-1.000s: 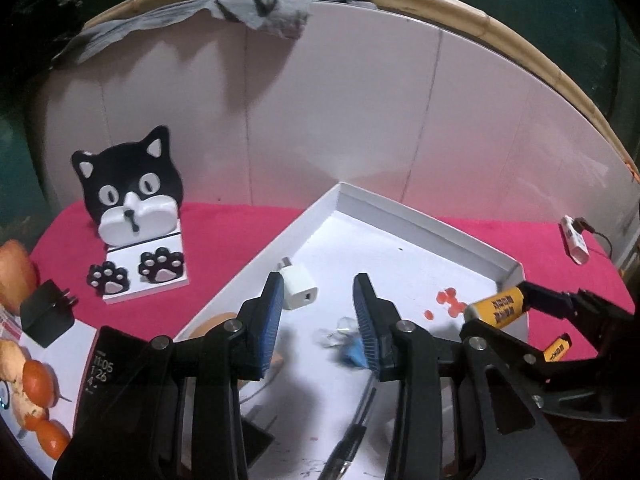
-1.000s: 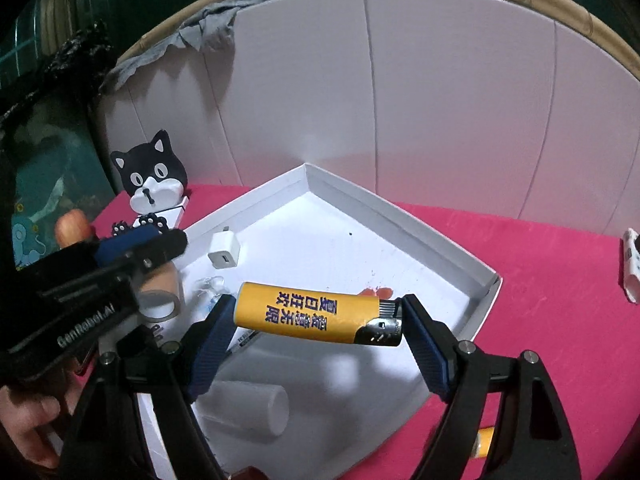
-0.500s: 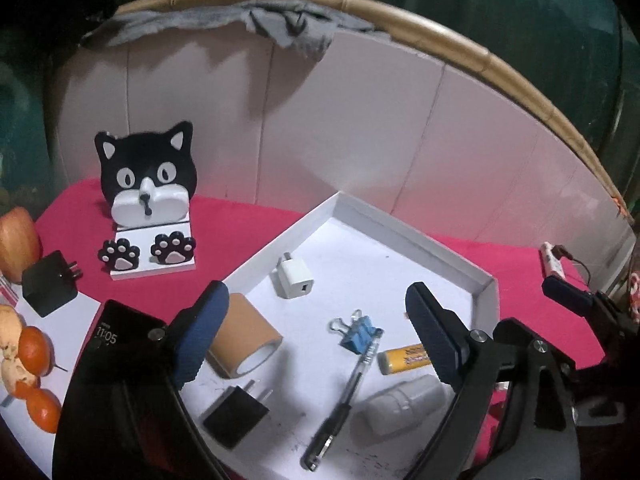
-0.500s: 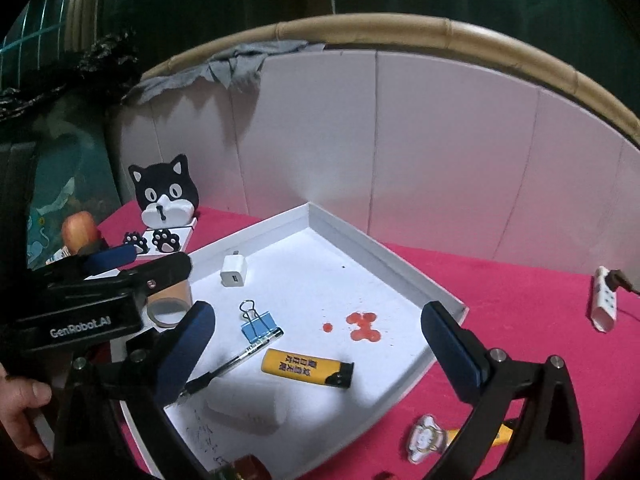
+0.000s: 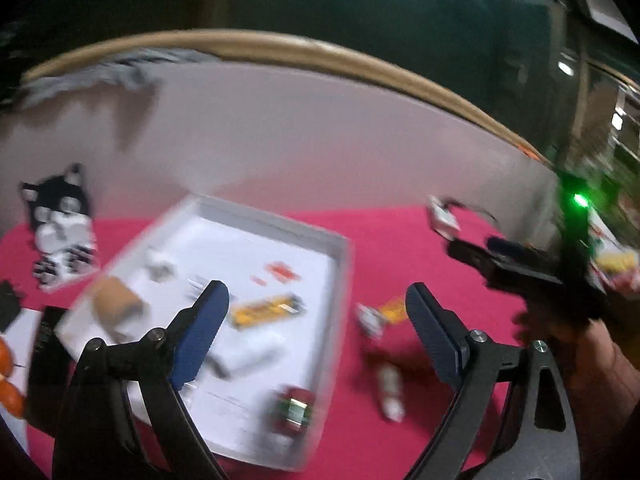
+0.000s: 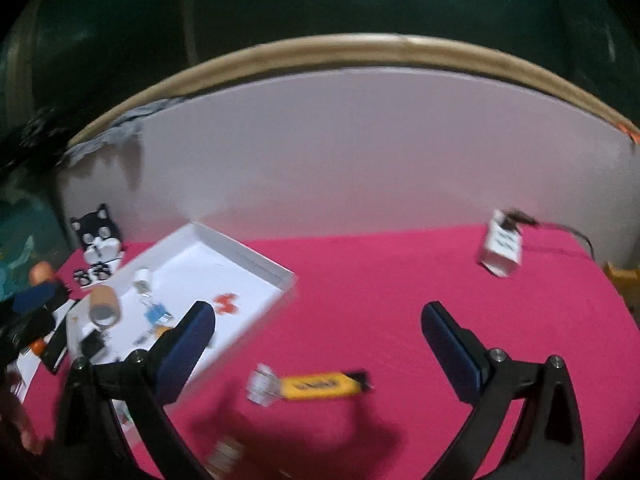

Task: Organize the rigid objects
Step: 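Grasp the dropper bottle with the left tool while the right tool grasps the red lighter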

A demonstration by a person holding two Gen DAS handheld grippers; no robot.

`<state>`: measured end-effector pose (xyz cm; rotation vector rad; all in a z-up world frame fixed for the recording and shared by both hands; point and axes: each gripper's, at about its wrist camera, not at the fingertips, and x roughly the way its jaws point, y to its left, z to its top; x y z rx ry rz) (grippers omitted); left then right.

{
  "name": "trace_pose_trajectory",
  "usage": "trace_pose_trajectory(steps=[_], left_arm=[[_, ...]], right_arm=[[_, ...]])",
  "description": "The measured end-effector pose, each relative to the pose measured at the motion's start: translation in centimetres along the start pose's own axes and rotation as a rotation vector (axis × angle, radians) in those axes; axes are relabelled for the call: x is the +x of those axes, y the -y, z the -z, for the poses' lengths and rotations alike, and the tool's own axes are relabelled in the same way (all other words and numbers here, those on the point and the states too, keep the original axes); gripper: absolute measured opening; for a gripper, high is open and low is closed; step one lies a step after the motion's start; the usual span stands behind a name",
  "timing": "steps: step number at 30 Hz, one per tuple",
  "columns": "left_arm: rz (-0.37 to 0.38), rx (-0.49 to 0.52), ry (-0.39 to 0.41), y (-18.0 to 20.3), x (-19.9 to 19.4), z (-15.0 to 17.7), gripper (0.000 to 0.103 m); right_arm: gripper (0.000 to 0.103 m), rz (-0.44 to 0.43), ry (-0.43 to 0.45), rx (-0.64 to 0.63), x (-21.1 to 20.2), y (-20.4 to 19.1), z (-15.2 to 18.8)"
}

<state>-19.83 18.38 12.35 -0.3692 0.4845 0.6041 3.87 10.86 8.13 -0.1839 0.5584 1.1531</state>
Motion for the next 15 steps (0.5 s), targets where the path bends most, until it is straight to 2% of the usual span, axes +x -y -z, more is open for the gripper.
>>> trace_pose_trajectory(steps=[2, 5, 10, 12, 14, 15], left_arm=[[0.032, 0.055, -0.057, 2.2, 1.2, 1.3, 0.091], [0.052, 0.107, -0.122, 4.3, 2.3, 3.4, 0.091], [0.082, 0.130, -0.242, 5.7, 3.8, 7.5, 0.091], [0.080, 0.130, -0.274, 5.9, 4.3, 8.4, 0.091], [0.074, 0.128, -0.292, 6.1, 4.9, 8.8, 0.091], [0.075, 0.127, -0.300, 6.1, 5.1, 8.9, 0.091]], right_arm=[[0.103, 0.000, -0.032, 0.018, 0.0, 1.2, 1.3], [0.103, -0.030, -0.106, -0.027, 0.3, 1.7, 3.6], [0.103, -0.161, -0.157, -0.154, -0.2, 0.3, 6.4], [0.094, -0.211, -0.185, -0.214, 0.2, -0.8, 7.0], [0.070, -0.234, -0.239, -0.284, 1.4, -2.1, 7.5], [0.065, -0.250, -0.263, -0.306, 2.0, -2.6, 7.7]])
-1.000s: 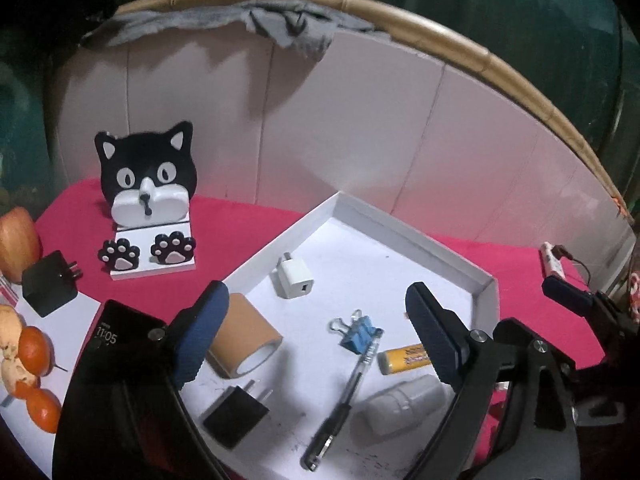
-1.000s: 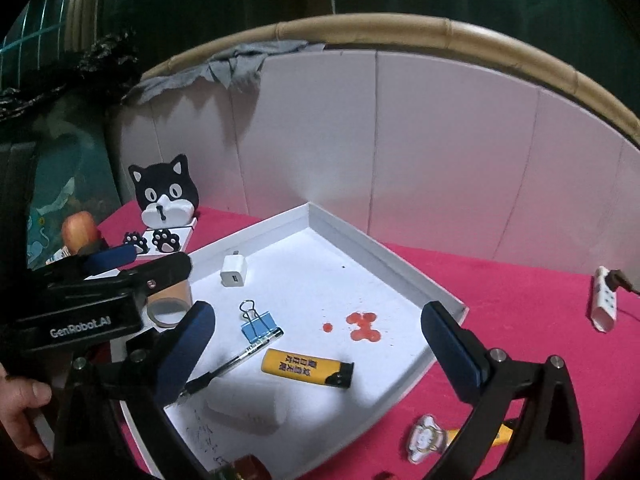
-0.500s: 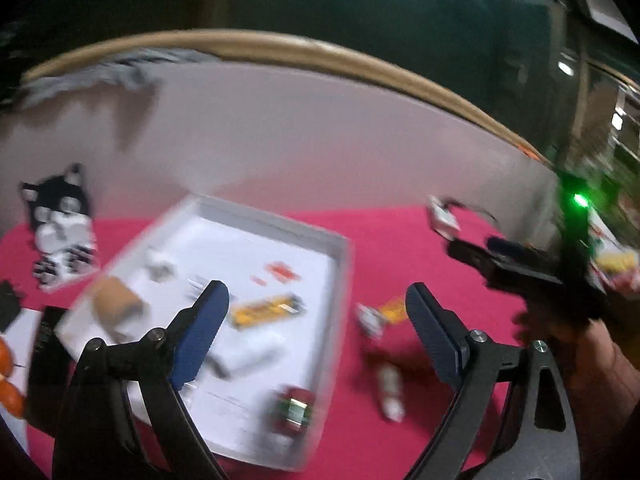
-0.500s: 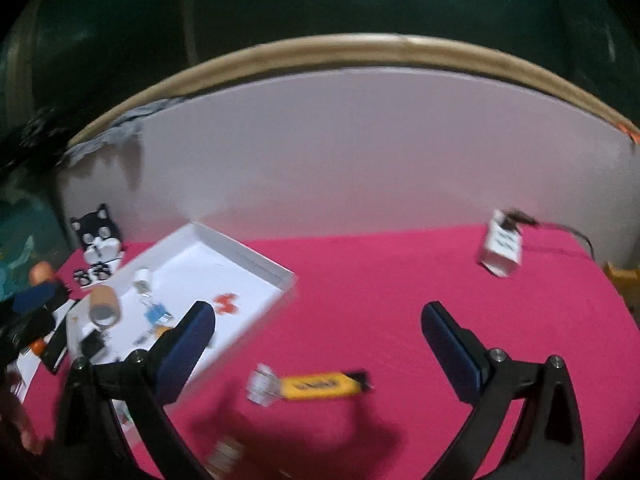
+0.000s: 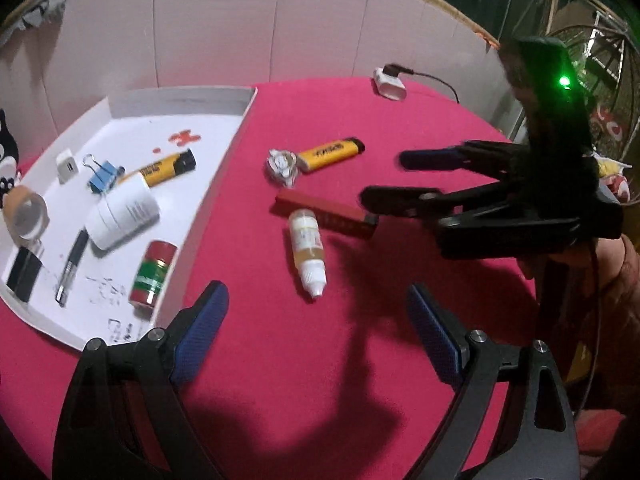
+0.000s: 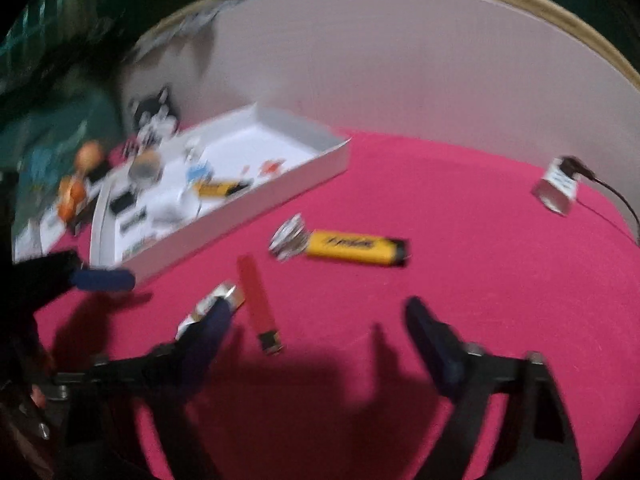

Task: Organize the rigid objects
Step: 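Grasp the dropper bottle with the left tool while the right tool grasps the red lighter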

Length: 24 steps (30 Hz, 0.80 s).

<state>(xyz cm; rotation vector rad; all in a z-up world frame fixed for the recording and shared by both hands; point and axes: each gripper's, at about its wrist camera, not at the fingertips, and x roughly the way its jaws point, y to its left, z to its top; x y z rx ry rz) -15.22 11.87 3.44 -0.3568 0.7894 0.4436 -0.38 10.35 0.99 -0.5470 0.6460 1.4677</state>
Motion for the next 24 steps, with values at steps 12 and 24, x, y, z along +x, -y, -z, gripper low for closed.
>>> trace_pose_trajectory(steps=[12, 24], left_arm=[[-0.039, 0.070, -0.023, 1.7, 2.0, -0.8, 0.089], [-0.103, 0.114, -0.052, 2.3, 4.5, -1.6, 0.020]], right_arm=[[0.010, -0.016, -0.062, -0.043, 2.6, -0.5, 0.0], [0.010, 0.005, 0.098, 0.318, -6.7, 6.2, 6.1]])
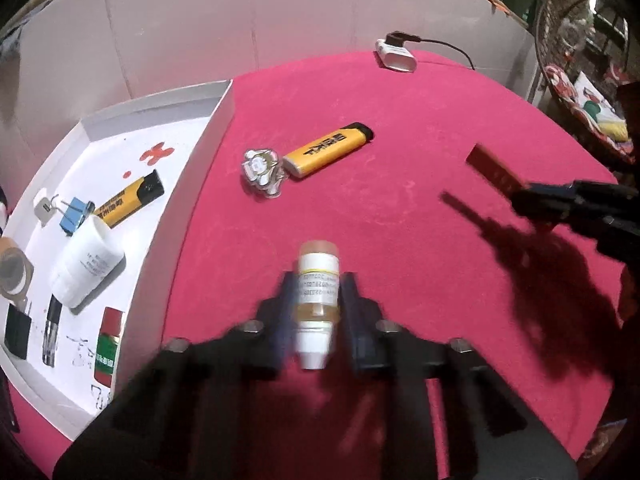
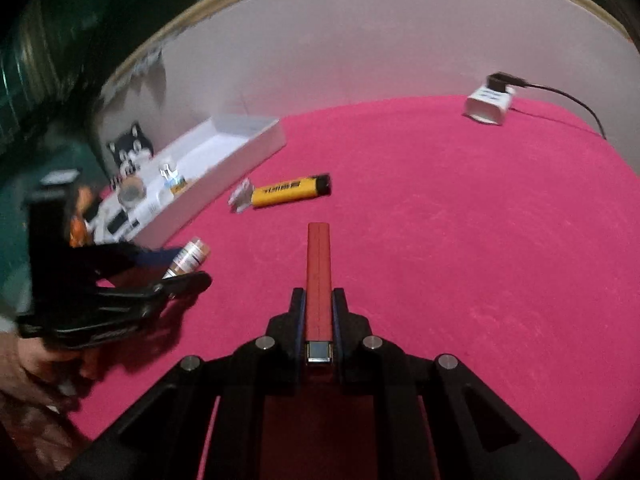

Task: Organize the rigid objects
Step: 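Grasp the dropper bottle with the left tool while the right tool grasps the red lighter, then lower the dropper bottle into the tray with the left tool while the right tool drops the red lighter there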

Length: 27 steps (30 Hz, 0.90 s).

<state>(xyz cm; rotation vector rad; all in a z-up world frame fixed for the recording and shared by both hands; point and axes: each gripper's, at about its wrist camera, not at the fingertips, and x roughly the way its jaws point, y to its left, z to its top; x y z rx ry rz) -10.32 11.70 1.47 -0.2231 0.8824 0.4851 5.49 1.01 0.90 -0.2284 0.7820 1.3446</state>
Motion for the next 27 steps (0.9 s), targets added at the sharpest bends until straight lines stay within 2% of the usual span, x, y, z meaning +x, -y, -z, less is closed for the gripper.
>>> trace_pose_trajectory(steps=[4, 8, 13, 18, 27], left_arm=[[0.018, -0.014, 0.028, 0.0, -0.9, 0.3, 0.019], [0.009, -0.016, 0.124, -0.1, -4.1, -0.2, 0.020], [-0.048, -0.029, 0.255, -1.3, -8.8, -1.4, 0.020], [-0.113, -0.071, 0.339, -4.1, -12.1, -2.3, 0.020], [-0.190, -0.163, 0.417, -8.7, -15.4, -2.6, 0.020]], right_arm=[[0.010, -0.020, 0.064, -0.006, -1.9, -1.0, -0.7], [0.010, -0.051, 0.128, -0.030, -3.6, -2.8, -1.9], [0.010, -0.082, 0.209, -0.042, -5.0, -4.4, -2.9], [0.010, -0.118, 0.253, -0.077, -5.3, -6.2, -4.2], [0.010, -0.192, 0.274, -0.152, -3.7, -10.3, -7.1]])
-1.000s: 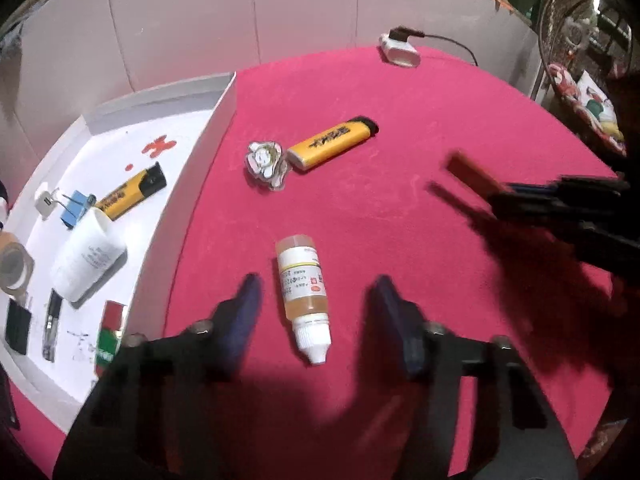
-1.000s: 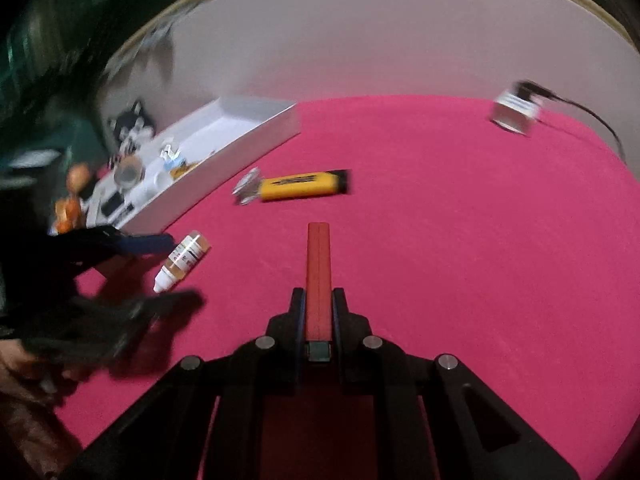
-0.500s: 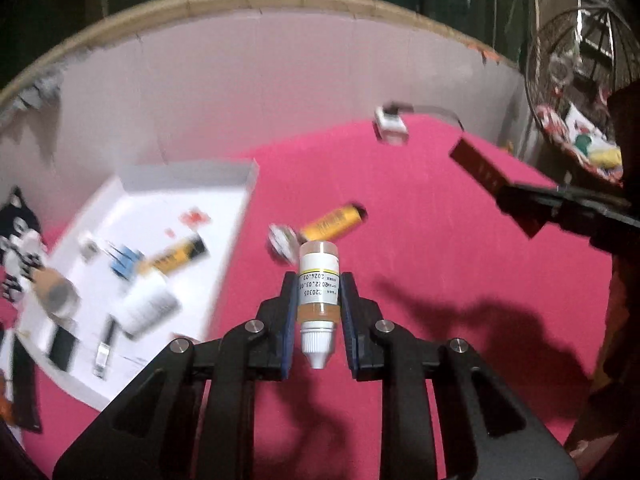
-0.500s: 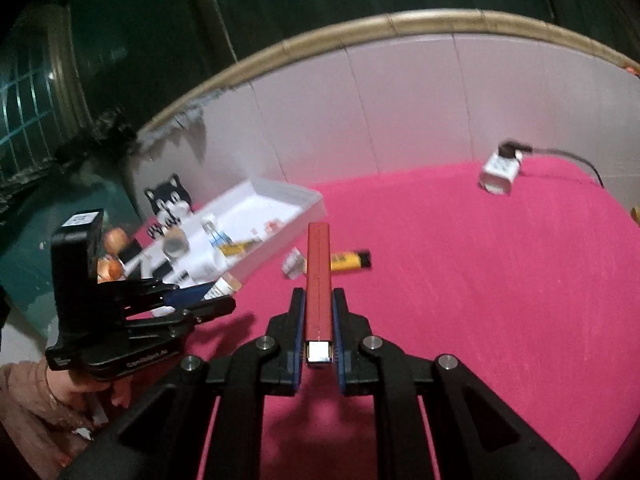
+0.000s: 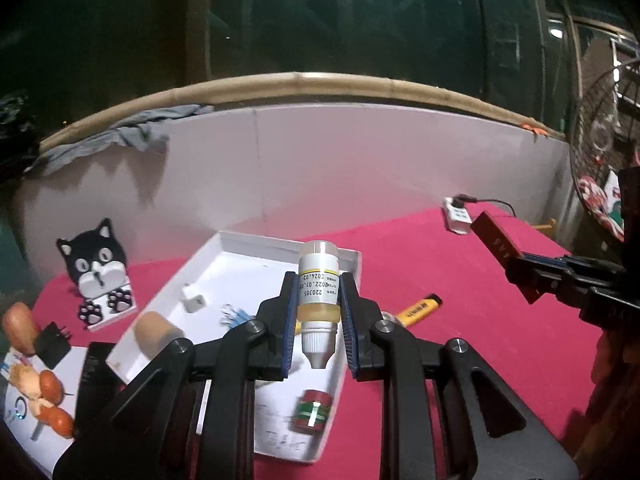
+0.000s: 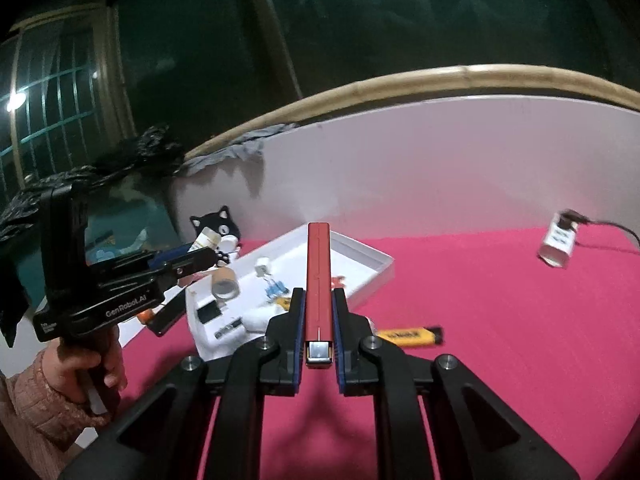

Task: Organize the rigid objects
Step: 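Lower the dropper bottle into the tray with the left tool while the right tool drops the red lighter there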

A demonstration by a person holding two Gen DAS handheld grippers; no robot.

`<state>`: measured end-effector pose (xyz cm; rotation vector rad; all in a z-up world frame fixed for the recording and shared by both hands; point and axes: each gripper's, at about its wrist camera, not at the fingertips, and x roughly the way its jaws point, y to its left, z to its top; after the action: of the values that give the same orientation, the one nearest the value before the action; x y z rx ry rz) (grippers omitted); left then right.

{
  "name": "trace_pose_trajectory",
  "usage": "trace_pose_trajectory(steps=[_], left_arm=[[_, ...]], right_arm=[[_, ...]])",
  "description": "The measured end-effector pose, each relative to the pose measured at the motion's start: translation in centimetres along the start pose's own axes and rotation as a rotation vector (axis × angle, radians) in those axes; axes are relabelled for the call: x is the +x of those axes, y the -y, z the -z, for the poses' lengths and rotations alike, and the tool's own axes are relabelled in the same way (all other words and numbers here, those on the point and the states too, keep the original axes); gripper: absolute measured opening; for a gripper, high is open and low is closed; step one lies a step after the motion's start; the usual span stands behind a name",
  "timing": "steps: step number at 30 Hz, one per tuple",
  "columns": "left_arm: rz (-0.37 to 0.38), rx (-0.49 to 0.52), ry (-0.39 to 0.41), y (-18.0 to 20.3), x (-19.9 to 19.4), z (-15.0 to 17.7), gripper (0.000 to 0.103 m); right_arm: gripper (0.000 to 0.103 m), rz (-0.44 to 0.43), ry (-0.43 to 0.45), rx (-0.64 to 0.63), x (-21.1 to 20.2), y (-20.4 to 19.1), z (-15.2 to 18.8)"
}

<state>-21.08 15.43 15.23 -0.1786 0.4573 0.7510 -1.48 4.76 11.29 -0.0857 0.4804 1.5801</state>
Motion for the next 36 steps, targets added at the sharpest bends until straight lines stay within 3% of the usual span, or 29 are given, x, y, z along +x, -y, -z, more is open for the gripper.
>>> trace_pose_trajectory(steps=[14, 28, 36], left_arm=[[-0.121, -0.051, 0.034, -6.9, 0.1, -1.3, 0.020], [-0.181, -0.122, -0.077, -10.8, 5.7, 0.4, 0.020], [-0.201, -0.140, -0.148, -11.9, 9.0, 1.6, 0.020]], right_arm=[[0.010, -0.029, -0.002, -0.060, 6.2, -4.6, -3.4], [0.010, -0.024, -0.124, -0.075, 13.8, -5.9, -4.1], [0.010, -0.017, -0.191, -0.058, 17.4, -5.7, -2.8]])
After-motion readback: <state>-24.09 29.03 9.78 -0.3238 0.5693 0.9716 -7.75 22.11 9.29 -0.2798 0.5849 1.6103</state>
